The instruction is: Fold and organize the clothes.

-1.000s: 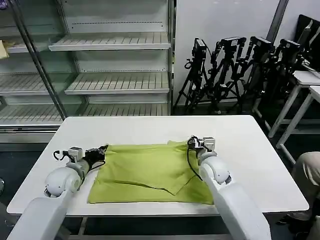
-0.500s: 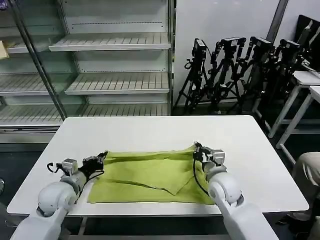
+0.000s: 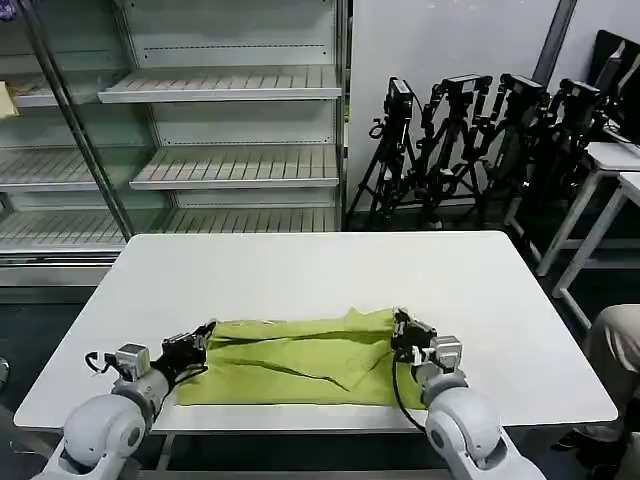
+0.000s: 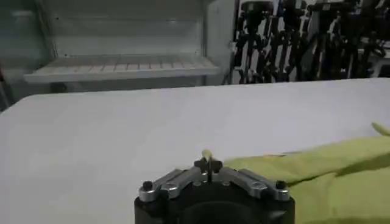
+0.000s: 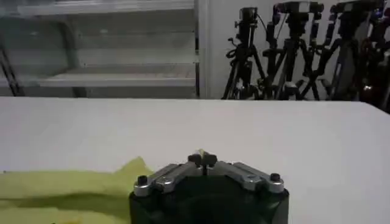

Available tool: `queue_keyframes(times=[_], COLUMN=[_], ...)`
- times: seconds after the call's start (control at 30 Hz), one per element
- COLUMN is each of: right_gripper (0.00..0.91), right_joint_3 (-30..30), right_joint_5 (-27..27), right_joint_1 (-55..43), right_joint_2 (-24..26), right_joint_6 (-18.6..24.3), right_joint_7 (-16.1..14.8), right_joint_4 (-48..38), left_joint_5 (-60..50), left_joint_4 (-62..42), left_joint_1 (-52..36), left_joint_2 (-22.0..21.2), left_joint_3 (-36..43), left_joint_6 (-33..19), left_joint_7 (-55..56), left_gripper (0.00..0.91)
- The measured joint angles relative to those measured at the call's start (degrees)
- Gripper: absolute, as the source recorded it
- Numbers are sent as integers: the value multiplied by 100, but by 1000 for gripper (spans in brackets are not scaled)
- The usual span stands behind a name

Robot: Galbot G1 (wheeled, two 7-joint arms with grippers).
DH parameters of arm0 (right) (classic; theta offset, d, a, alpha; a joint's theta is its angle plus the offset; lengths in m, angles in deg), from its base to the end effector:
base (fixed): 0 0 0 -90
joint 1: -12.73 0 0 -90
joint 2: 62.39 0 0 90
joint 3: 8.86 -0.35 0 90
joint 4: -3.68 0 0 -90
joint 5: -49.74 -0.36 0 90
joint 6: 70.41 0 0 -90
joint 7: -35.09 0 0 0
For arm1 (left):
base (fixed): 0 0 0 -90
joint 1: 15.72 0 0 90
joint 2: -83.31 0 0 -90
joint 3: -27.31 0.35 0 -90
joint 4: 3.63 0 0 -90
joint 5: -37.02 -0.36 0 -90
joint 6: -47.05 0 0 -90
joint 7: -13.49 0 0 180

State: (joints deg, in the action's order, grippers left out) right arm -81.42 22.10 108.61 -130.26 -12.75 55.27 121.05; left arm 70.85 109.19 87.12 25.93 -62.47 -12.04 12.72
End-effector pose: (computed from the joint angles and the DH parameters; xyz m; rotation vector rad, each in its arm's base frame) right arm 0.2822 0.0193 -0.2372 0.2091 -2.7847 0.0107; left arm 0.2840 0.1123 -0.2472 -0.3243 -2.6936 -0.0146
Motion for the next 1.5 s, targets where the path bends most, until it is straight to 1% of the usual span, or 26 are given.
queue_keyframes(times=[0.47,0.87,0.9,0.93,0.97,1.3,1.5], right_gripper=[0,0,0,222,907,907,907], right_joint_3=[-92,-105,-96,-85,-79,-145,-194], right_joint_5=[68,98,110,124,141,269,388], right_joint_1=[285,542,566,580,590,755,935], right_joint_2=[-15,47,48,47,46,77,60], right_joint_6=[13,-12,-19,-30,-39,-7,57], right_joint_7=[55,63,63,61,58,52,31], right_joint_4=[153,373,391,397,397,512,689], left_joint_5=[-65,-132,-135,-143,-158,-335,81], left_joint_4=[209,238,243,250,258,380,527], left_joint_1=[222,344,351,355,357,372,360], left_joint_2=[66,37,35,36,38,-55,-144], left_joint_3=[-108,-156,-157,-158,-158,-29,98], left_joint_6=[139,183,185,188,191,50,-34], left_joint_7=[45,44,44,44,45,215,967], left_gripper=[10,10,151,907,907,907,907])
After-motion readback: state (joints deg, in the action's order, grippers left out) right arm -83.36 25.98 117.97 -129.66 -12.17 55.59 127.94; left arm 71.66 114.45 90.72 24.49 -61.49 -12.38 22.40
